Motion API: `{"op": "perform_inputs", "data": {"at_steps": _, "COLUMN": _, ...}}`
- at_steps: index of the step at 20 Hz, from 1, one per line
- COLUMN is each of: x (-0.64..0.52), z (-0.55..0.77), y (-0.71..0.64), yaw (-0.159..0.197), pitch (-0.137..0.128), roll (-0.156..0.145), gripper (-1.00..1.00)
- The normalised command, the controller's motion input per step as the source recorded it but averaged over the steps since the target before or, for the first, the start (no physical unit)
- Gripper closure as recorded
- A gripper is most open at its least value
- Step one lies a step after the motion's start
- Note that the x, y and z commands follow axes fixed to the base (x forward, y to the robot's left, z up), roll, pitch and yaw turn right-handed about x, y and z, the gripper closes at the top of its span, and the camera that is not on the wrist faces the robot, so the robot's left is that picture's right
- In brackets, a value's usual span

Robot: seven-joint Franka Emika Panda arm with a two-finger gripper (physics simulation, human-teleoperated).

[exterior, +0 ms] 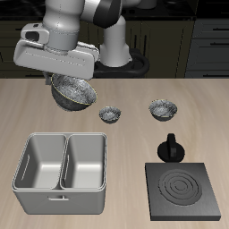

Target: Turn off the stove and place the largest bowl in the left side of the drainer and the medium bowl in the right side

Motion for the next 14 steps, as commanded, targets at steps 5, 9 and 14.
{"op": "perform_inputs", "data": {"at_steps": 5, "x": 0.24, "z": 0.02, "y": -0.03, "yaw": -0.003, "pitch": 0.006, "roll": -0.012, "gripper": 1.00}}
{"op": "perform_inputs", "data": {"at_steps": 9, "x": 0.36, "z": 0.04, "y": 0.02, "yaw": -0.025, "pitch": 0.010, "roll": -0.016, "gripper": 1.00}}
{"op": "perform_inputs", "data": {"at_steps": 14, "x": 0.19, "z": 0.11, "y": -0.07, "yaw": -0.018, "pitch": -0.014, "roll": -0.029, "gripper": 1.00}}
